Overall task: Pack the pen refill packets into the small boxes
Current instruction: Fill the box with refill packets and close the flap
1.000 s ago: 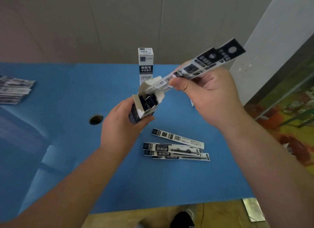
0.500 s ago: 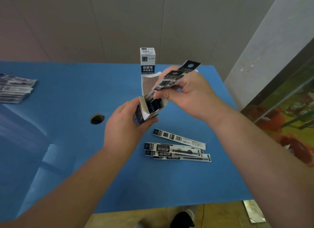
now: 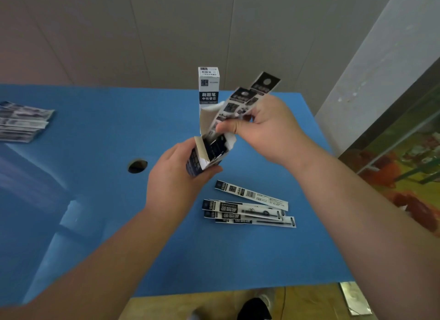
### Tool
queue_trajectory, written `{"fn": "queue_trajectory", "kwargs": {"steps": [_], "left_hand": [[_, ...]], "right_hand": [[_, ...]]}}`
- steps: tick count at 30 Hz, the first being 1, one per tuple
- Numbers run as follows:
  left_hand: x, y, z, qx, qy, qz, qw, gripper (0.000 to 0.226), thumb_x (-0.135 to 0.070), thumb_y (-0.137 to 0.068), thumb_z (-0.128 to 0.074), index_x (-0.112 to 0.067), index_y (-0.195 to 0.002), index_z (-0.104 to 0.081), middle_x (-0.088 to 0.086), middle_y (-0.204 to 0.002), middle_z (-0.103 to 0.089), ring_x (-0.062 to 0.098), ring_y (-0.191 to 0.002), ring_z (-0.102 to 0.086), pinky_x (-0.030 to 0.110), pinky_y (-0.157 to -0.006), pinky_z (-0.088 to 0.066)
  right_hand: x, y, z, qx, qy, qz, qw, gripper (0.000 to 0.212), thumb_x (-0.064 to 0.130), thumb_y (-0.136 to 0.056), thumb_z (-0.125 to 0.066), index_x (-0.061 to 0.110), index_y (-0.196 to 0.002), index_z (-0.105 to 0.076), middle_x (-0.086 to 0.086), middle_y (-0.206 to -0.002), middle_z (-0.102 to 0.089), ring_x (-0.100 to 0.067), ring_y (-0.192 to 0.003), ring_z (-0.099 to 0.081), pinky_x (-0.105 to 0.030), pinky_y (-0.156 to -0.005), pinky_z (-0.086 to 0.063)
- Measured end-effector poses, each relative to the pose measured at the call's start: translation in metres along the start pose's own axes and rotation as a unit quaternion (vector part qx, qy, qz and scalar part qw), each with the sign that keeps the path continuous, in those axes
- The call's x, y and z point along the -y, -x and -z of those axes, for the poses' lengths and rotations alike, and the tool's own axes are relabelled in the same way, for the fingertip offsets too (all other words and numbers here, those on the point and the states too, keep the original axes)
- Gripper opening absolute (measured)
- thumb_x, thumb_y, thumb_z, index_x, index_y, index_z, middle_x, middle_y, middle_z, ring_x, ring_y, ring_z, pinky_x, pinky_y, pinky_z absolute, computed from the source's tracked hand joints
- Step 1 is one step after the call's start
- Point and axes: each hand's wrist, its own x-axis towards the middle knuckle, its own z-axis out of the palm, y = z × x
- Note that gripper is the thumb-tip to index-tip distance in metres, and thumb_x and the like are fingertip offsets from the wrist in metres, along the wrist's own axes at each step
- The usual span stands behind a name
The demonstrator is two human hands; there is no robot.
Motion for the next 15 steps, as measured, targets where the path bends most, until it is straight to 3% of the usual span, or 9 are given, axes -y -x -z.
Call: {"fn": "queue_trajectory", "kwargs": {"steps": [3, 5, 6, 8, 11, 13, 15], "left_hand": [[0.001, 0.001, -0.001, -0.005, 0.003, 0.0, 1.0, 0.047, -0.048, -0.074, -0.083, -0.038, -0.116, -0.063, -0.019, -0.102, -0.066, 0.007, -0.097, -0.057, 0.029, -0.079, -0.049], [0.001, -0.002, -0.001, -0.007, 0.013, 0.008, 1.0, 0.05, -0.047, -0.074, -0.083, -0.038, -0.119, -0.063, -0.019, -0.104, -0.066, 0.006, -0.098, -0.058, 0.028, -0.081, -0.049], [0.002, -0.003, 0.0, -0.007, 0.014, 0.01, 1.0, 0.051, -0.047, -0.074, -0.083, -0.038, -0.119, -0.063, -0.019, -0.105, -0.066, 0.006, -0.098, -0.059, 0.027, -0.082, -0.049], [0.002, -0.004, 0.001, -0.004, 0.014, 0.01, 1.0, 0.051, -0.047, -0.074, -0.084, -0.039, -0.119, -0.063, -0.021, -0.105, -0.066, 0.004, -0.098, -0.059, 0.026, -0.082, -0.049], [0.003, -0.005, 0.002, -0.004, 0.018, 0.01, 1.0, 0.049, -0.047, -0.074, -0.084, -0.041, -0.118, -0.062, -0.024, -0.103, -0.065, 0.002, -0.096, -0.058, 0.025, -0.082, -0.05], [0.003, -0.006, 0.001, 0.001, 0.011, 0.006, 1.0, 0.049, -0.049, -0.075, -0.082, -0.04, -0.119, -0.062, -0.023, -0.104, -0.065, 0.002, -0.097, -0.058, 0.024, -0.081, -0.049], [0.003, -0.006, 0.001, 0.003, 0.007, 0.0, 1.0, 0.05, -0.05, -0.075, -0.081, -0.039, -0.12, -0.062, -0.021, -0.106, -0.066, 0.004, -0.098, -0.058, 0.023, -0.08, -0.048]], "right_hand": [[0.0, -0.001, -0.01, 0.011, -0.025, -0.018, 0.999, 0.041, 0.014, -0.077, -0.085, 0.042, -0.068, -0.056, 0.027, -0.075, -0.058, 0.017, -0.081, -0.056, -0.005, -0.073, -0.037], [0.0, -0.002, -0.014, -0.013, -0.018, -0.033, 0.999, 0.044, 0.018, -0.075, -0.087, 0.041, -0.071, -0.05, 0.026, -0.084, -0.052, -0.002, -0.102, -0.057, -0.015, -0.085, -0.038], [0.001, -0.003, -0.014, -0.012, 0.001, -0.04, 0.999, 0.041, 0.024, -0.075, -0.088, 0.042, -0.074, -0.05, 0.024, -0.091, -0.049, -0.013, -0.111, -0.052, -0.022, -0.091, -0.038], [0.0, -0.004, -0.011, 0.018, 0.045, -0.043, 0.998, 0.023, 0.039, -0.079, -0.082, 0.044, -0.085, -0.061, 0.019, -0.101, -0.045, -0.013, -0.111, -0.045, -0.026, -0.095, -0.037], [-0.003, -0.004, -0.004, -0.003, 0.021, -0.033, 0.999, 0.018, 0.039, -0.085, -0.076, 0.027, -0.099, -0.074, 0.019, -0.093, -0.046, 0.005, -0.084, -0.044, -0.011, -0.076, -0.033], [-0.001, -0.004, -0.003, -0.01, 0.032, -0.017, 0.999, 0.017, 0.034, -0.088, -0.074, 0.019, -0.095, -0.076, 0.015, -0.078, -0.05, 0.001, -0.065, -0.043, -0.013, -0.062, -0.031], [0.001, -0.004, -0.004, 0.002, 0.065, -0.005, 0.998, 0.015, 0.034, -0.09, -0.072, 0.02, -0.092, -0.075, 0.011, -0.068, -0.051, -0.003, -0.058, -0.043, -0.017, -0.055, -0.03]]}}
